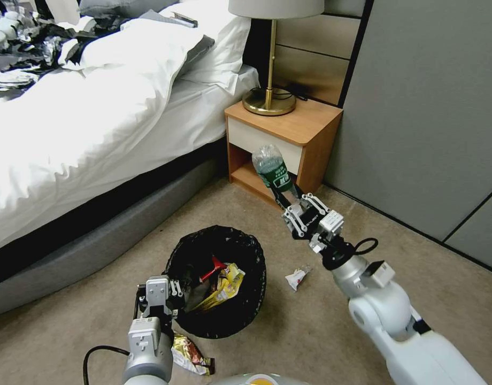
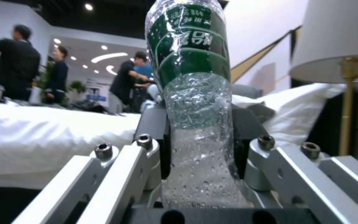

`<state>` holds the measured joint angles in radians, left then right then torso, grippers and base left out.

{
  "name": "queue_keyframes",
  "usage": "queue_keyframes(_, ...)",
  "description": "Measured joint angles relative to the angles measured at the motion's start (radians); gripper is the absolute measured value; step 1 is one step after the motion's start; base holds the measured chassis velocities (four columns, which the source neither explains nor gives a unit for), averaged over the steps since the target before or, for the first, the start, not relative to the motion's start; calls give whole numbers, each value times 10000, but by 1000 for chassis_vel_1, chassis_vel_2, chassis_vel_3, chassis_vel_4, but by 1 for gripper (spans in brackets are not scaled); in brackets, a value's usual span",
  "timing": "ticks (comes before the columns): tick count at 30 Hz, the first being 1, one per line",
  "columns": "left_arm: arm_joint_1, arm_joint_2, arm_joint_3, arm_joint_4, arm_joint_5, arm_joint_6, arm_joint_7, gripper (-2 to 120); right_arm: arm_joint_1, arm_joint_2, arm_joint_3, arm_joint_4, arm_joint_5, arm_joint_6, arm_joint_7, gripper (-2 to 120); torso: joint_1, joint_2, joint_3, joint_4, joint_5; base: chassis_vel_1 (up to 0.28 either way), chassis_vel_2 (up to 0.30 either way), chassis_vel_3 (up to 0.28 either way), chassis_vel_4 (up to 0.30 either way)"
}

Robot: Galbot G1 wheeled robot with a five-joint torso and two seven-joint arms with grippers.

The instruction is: Pick up the trash bin, then pick up the garbage from the floor and place it into the trash bin.

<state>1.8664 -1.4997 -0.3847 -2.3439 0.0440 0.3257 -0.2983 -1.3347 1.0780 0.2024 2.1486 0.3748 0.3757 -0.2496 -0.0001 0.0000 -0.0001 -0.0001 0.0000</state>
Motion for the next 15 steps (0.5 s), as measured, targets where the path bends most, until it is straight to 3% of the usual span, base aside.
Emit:
queue_keyframes(7,12,-43,91,-14,114,-26,1,1,-539,-129,-714,-224,-1330,131,-175,22,0,0,1,1,-1,0,0,0,0)
queue_keyframes(15,56,-100,187,-92,245,-50,17,1,-522,405,-1809,-1706,-2521,415,-223,22,-1,0,1,2,1,0,0,0,0)
